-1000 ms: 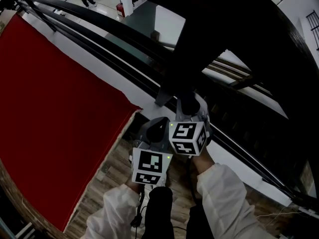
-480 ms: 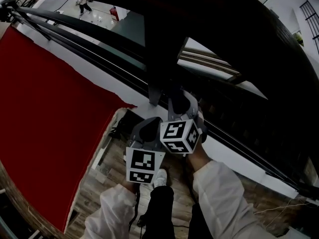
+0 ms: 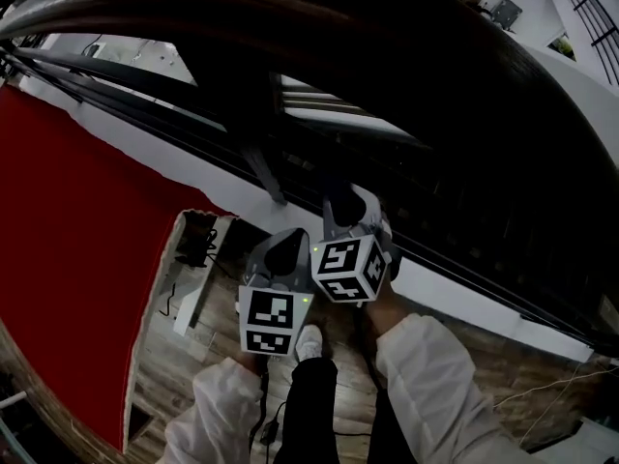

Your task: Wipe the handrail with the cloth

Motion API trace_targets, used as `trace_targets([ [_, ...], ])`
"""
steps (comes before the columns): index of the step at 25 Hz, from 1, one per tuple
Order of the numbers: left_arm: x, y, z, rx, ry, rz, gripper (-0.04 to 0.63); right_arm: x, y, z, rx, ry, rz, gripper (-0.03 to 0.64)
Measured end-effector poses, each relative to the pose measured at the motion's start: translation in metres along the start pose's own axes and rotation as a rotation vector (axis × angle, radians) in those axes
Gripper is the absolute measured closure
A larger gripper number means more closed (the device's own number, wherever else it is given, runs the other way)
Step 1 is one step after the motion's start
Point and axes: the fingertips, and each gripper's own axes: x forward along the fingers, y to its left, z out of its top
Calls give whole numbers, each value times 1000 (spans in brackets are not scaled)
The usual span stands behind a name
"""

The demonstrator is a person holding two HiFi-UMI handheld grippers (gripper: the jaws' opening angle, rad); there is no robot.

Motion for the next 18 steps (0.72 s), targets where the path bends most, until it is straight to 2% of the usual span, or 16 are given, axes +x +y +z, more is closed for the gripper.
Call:
trace_targets([
  [9, 6, -70, 5, 39, 14, -64, 594, -51, -54, -51, 71, 35, -66, 522],
  [18, 22, -146, -7, 95, 41, -146, 594, -95, -97, -114, 129, 66, -143, 522],
])
